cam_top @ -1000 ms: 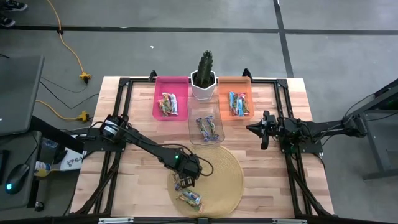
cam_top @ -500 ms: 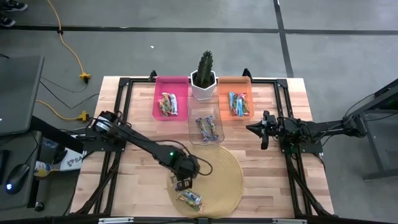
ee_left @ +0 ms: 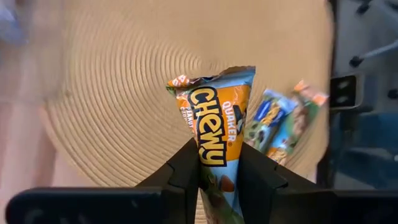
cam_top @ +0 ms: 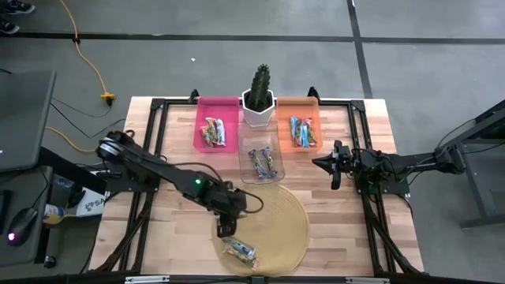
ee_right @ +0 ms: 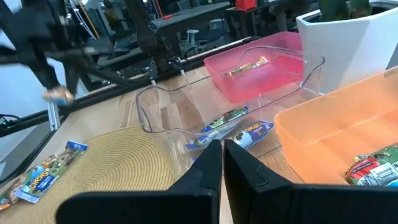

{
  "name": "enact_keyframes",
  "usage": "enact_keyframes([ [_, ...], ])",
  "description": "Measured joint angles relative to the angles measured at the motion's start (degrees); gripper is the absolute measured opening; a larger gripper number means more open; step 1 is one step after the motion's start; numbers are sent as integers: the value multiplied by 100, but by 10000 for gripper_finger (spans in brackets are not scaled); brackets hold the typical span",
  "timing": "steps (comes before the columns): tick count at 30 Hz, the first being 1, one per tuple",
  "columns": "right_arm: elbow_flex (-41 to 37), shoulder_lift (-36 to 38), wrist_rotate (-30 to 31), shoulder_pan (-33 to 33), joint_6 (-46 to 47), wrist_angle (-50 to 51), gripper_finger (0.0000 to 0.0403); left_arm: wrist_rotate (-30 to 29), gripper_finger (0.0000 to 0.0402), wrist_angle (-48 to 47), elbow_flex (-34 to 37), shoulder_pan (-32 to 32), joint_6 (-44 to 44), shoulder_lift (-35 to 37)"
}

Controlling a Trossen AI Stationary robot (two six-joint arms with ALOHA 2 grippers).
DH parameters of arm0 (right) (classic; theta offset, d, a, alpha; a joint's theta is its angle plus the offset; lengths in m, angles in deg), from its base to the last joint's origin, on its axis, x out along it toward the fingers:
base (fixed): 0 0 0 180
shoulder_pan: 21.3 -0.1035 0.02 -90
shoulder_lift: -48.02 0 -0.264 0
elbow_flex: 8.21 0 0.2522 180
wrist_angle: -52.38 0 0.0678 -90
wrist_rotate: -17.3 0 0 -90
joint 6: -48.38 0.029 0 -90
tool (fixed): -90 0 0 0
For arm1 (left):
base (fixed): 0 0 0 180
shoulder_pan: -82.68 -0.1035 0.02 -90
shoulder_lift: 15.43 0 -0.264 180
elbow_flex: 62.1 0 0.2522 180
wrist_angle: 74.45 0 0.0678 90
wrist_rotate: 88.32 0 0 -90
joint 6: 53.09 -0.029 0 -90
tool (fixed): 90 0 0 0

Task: Pick and place Granola Bars by type
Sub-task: Put the yellow granola bar into the pink bin

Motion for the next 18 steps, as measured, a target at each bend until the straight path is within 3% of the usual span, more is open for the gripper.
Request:
enact_keyframes([
  [18,0,-83,-1,-1,-10,14,0,-1403,82,-197,-13,-1,243,2372],
])
